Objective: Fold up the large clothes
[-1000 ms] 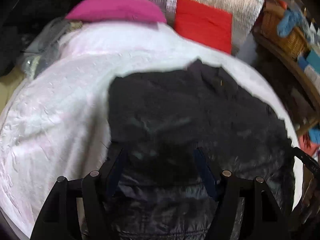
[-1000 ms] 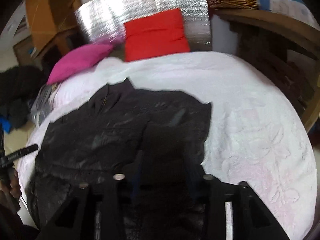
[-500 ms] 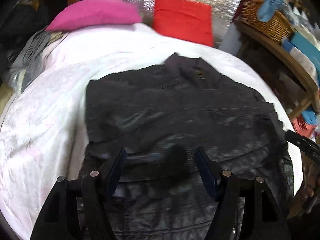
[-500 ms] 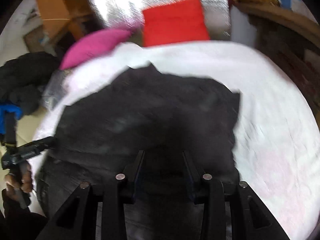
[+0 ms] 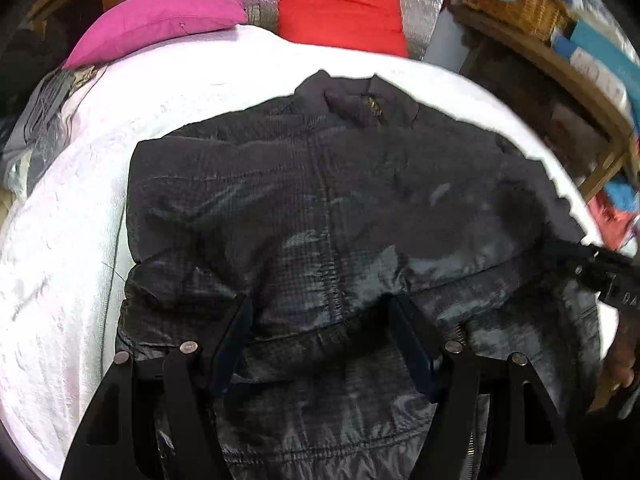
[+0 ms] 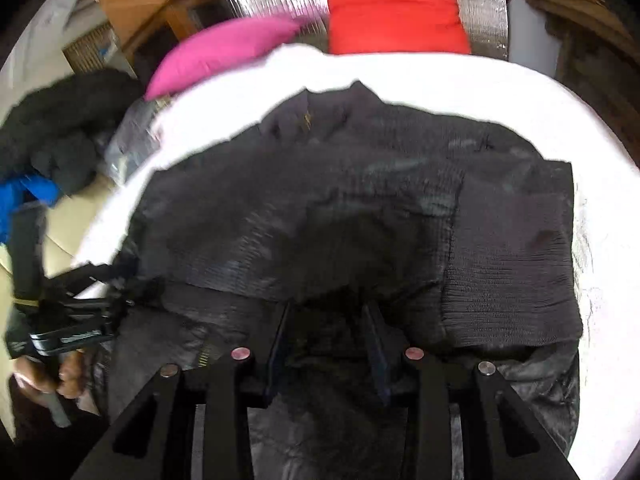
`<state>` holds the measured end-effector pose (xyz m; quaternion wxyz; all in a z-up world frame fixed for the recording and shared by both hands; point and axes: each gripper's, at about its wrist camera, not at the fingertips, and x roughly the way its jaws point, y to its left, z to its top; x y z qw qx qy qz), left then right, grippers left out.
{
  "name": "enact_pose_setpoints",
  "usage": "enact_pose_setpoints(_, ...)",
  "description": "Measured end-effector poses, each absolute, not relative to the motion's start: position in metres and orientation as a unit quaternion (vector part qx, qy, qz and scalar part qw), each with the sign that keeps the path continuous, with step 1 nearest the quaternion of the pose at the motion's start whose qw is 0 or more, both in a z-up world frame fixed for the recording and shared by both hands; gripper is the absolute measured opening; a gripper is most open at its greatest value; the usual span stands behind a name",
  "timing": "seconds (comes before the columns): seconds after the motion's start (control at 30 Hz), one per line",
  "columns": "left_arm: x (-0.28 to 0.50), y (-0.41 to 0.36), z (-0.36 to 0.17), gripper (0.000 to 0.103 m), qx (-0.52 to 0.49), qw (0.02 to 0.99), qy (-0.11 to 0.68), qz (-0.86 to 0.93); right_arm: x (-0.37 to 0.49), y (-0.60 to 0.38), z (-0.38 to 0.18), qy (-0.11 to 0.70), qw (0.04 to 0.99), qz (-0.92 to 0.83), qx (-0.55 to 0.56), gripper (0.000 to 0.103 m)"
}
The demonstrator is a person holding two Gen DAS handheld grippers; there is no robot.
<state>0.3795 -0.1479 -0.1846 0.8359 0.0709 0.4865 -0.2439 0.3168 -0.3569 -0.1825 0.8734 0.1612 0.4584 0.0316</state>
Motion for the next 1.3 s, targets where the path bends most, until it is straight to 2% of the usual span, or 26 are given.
enact_pose_setpoints(0.17,0.376,-0.151,-0.187,0.071,0.086,0.836,0.486,-0.241,0.327,-0.351,-0.207,0.497,0.851,0.026,0.167,0.04)
enact_pose_setpoints(0.3,0.374,-0.158,-0.197,0.071,0.12,0.834,0.488,-0.228,0.323,-0.352,-0.198,0.487,0.856,0.028,0.17,0.04)
enact_pose_setpoints(0.5,0.37,-0.138,-0.178,0.071,0.074,0.836,0.483,-0.25,0.296,-0.369,-0.181,0.47,0.864,0.026,0.181,0.04)
enact_pose_setpoints(0.8,0.348,-0.102,-0.166,0.071,0.079,0.846,0.467,-0.246,0.236,-0.4,-0.181,0.457,0.862,-0.002,0.217,0.04)
enact_pose_setpoints(0.83,0.345,-0.097,-0.166,0.071,0.075,0.846,0.468,-0.244,0.228,-0.402,-0.182,0.455,0.862,-0.005,0.223,0.042)
enact_pose_setpoints(0.87,0.341,-0.089,-0.165,0.071,0.071,0.848,0.467,-0.24,0.22,-0.404,-0.182,0.452,0.862,-0.008,0.23,0.053)
enact_pose_setpoints(0.9,0.339,-0.083,-0.165,0.071,0.066,0.85,0.467,-0.236,0.212,-0.406,-0.182,0.446,0.863,-0.01,0.235,0.058)
enact_pose_setpoints(1.07,0.32,-0.063,-0.175,0.074,0.05,0.85,0.476,-0.219,0.186,-0.406,-0.185,0.434,0.866,-0.005,0.248,0.058)
enact_pose_setpoints(1.3,0.296,-0.061,-0.19,0.074,0.058,0.844,0.493,-0.203,0.189,-0.383,-0.194,0.462,0.861,-0.003,0.211,0.058)
